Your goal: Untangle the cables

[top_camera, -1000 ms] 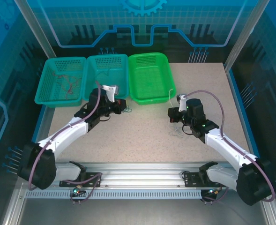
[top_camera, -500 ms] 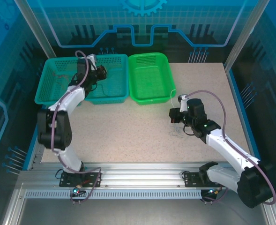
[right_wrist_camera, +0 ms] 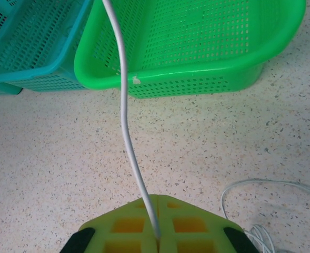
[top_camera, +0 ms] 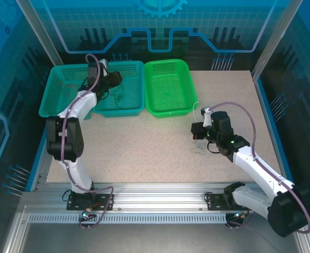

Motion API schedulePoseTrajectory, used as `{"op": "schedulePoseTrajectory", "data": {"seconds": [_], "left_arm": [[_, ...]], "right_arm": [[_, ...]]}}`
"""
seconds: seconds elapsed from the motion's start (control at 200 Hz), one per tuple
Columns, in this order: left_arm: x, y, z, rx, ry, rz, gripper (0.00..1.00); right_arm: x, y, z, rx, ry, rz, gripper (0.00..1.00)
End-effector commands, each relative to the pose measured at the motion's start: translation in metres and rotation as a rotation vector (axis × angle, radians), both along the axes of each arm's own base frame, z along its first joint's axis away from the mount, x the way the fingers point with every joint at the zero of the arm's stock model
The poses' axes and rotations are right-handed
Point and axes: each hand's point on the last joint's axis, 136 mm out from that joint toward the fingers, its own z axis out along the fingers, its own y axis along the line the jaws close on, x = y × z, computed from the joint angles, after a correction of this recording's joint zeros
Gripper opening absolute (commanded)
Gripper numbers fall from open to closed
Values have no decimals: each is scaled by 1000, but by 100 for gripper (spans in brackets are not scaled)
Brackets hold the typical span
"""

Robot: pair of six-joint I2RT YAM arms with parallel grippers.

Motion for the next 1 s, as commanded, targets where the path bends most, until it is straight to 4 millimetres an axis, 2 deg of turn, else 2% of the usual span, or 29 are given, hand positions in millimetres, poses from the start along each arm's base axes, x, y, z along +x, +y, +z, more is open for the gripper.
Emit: {"op": "schedulePoseTrajectory", "data": {"seconds": [0.0, 0.075, 0.17, 0.255, 0.335, 0.445, 0.62, 0.69, 0.785, 0.855, 0.92, 0.96, 0.995], "left_arm": [[-46, -54, 72, -42, -138, -128, 46], [-82, -95, 87, -63, -178, -243, 46], [-129, -143, 89, -80, -221, -391, 45], [-166, -178, 78, -75, -245, -510, 45], [-196, -207, 58, -55, -271, -615, 45], [-225, -245, 31, -83, -301, -748, 46], [-235, -316, -17, -97, -234, -913, 48], [-234, -342, -25, -111, -272, -961, 53], [-221, -364, -33, -147, -312, -973, 68], [-209, -372, -41, -154, -316, -952, 72], [-198, -377, -45, -162, -307, -927, 71], [-196, -381, -45, -172, -311, -933, 65], [-194, -384, -44, -182, -307, -930, 54]], "right_arm": [[11, 4, 12, 24, -24, 6, 0], [14, 9, 10, 31, -25, 25, 0], [19, 14, 9, 36, -15, 44, 0], [21, 21, 10, 50, -11, 70, 0], [24, 24, 10, 62, -7, 80, 0], [26, 29, 15, 85, -2, 87, 0], [26, 32, 25, 126, 25, 78, 0], [25, 34, 30, 145, 39, 77, 0], [20, 36, 35, 170, 49, 81, 0], [16, 36, 40, 187, 49, 81, 0], [13, 36, 44, 210, 48, 82, 0], [11, 37, 46, 221, 50, 84, 0], [9, 37, 48, 227, 48, 84, 0]]}}
